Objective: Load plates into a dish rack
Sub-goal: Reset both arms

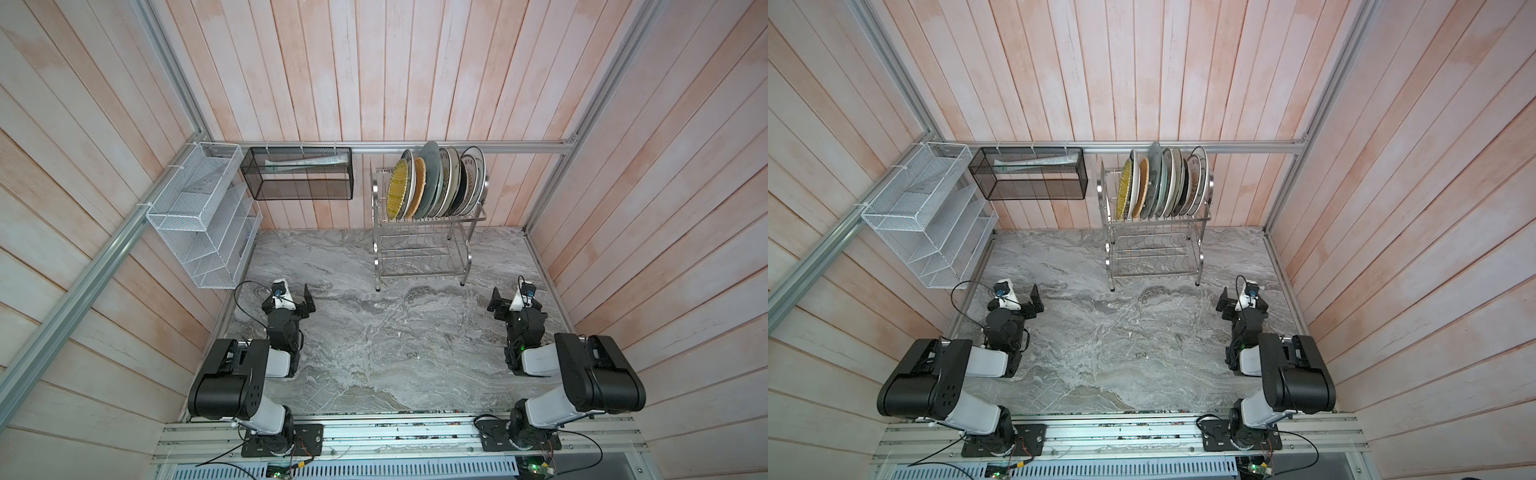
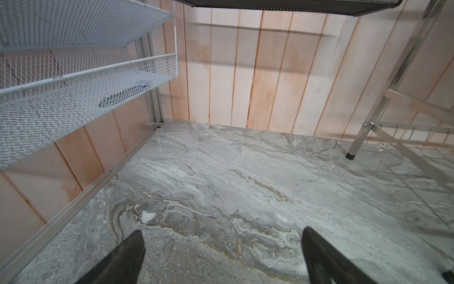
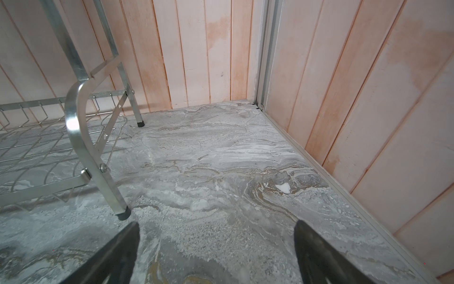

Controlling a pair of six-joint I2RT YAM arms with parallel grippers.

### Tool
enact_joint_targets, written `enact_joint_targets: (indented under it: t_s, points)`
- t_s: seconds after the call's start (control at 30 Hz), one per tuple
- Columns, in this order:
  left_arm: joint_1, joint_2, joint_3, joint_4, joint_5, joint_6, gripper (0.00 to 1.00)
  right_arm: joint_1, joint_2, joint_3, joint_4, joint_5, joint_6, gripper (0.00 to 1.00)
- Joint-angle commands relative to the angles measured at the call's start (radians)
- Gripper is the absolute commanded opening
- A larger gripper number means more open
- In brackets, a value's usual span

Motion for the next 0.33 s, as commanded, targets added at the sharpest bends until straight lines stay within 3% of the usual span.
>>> enact_joint_targets:
  t_s: [0.0,0.3]
  points:
    - [-0.005,0.009,0.016,-0.018,-0.022,0.026,1.00,0.010,-0.012,0.019,-0.019,-0.010,-0.024,0.98]
    - [0.001,0.005,0.010,-0.016,-0.001,0.025,1.00,0.009,-0.013,0.019,-0.022,-0.010,-0.025,0.98]
